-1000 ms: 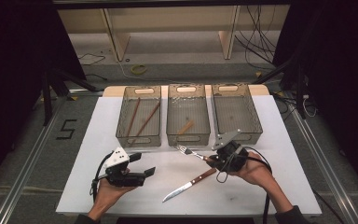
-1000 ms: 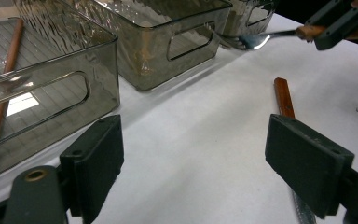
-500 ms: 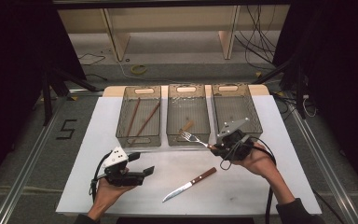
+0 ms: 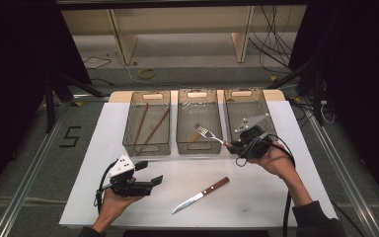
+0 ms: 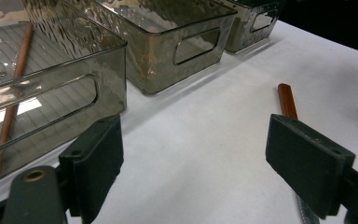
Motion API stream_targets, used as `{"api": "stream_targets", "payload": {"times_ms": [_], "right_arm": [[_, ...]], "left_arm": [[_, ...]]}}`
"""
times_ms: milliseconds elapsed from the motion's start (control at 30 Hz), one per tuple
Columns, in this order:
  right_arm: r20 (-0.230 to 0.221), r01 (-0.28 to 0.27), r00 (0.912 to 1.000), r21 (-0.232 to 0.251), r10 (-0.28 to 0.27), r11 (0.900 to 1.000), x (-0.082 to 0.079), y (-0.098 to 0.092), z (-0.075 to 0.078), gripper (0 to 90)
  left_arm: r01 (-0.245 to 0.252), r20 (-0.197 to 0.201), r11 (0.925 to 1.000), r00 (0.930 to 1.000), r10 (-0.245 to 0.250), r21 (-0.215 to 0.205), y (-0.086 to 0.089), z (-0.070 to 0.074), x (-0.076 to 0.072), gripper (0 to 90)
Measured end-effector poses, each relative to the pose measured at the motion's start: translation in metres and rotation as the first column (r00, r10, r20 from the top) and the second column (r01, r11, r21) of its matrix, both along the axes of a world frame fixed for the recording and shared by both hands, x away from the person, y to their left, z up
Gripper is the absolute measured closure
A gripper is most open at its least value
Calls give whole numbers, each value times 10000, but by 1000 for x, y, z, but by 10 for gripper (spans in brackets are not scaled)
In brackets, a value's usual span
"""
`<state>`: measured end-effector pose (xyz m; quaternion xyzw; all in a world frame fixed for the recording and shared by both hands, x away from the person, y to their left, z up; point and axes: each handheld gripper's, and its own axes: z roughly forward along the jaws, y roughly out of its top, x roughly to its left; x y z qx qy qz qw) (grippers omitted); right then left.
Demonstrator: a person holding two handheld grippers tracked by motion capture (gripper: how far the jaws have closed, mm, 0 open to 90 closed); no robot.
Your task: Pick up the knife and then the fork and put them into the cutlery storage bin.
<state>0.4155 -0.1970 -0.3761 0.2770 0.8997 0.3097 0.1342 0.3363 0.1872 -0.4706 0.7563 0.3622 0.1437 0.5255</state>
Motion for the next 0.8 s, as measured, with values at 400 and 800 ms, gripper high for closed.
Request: {"api": "stream_targets", "payload": {"times_ms": [400, 800], "right_arm": [[113, 828, 9965, 175, -830, 9964, 23, -14, 10, 769], [141, 1744, 9845, 230, -1747, 9844, 49, -29, 14, 769]], "left_arm": [[-28, 15, 10000, 10000, 28, -40, 0, 0, 0, 185], [-38, 20, 10000, 10000, 39, -43, 1, 0, 0, 185]]}}
